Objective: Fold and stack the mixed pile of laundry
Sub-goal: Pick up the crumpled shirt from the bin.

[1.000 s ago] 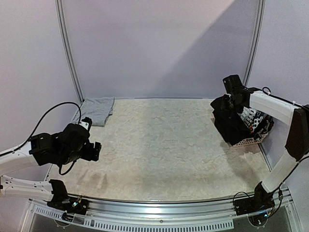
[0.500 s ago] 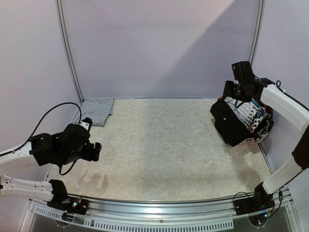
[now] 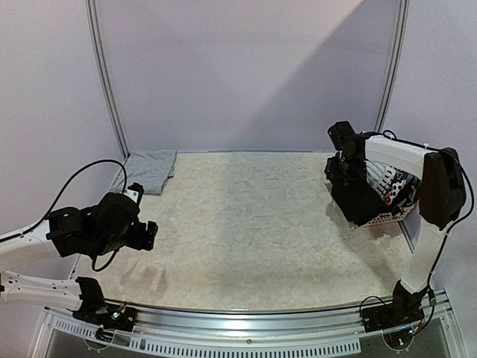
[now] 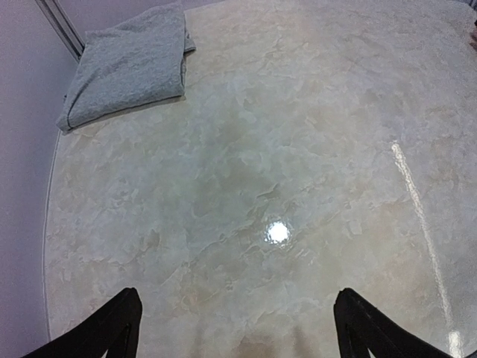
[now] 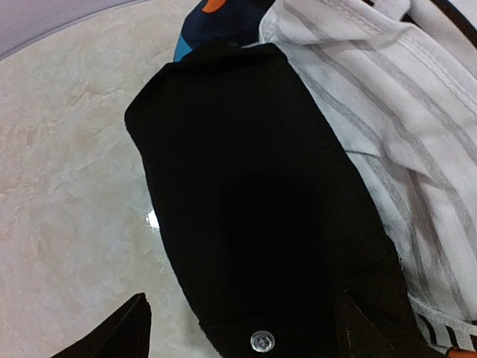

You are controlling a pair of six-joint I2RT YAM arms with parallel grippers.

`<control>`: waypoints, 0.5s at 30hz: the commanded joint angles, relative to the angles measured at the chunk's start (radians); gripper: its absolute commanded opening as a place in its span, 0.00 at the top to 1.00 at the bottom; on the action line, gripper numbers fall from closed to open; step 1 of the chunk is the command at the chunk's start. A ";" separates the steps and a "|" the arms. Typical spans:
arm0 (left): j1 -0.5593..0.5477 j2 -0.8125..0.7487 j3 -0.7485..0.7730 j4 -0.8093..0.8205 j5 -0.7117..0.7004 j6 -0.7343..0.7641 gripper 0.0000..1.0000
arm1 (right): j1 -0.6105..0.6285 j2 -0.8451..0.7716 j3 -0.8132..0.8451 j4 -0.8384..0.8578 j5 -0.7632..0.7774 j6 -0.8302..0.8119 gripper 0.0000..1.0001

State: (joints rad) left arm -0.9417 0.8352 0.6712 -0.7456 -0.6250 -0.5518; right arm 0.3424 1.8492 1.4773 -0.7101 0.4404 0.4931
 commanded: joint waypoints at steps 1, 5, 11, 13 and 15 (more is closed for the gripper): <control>-0.020 -0.011 -0.016 0.010 0.009 -0.005 0.09 | 0.006 0.080 0.041 -0.058 0.085 0.028 0.23; -0.022 -0.011 -0.018 0.010 0.009 -0.005 0.09 | 0.006 0.123 0.037 -0.071 0.130 0.045 0.51; -0.026 -0.013 -0.019 0.011 0.009 -0.007 0.09 | 0.006 0.122 0.031 -0.082 0.171 0.050 0.81; -0.026 -0.012 -0.019 0.011 0.008 -0.007 0.09 | 0.006 0.109 0.036 -0.084 0.175 0.046 0.92; -0.028 -0.013 -0.018 0.011 0.007 -0.007 0.09 | 0.007 0.091 0.039 -0.084 0.176 0.039 1.00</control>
State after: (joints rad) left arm -0.9478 0.8299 0.6708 -0.7448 -0.6170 -0.5518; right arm 0.3462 1.9465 1.5063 -0.7673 0.6117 0.5293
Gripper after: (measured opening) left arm 0.911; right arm 0.061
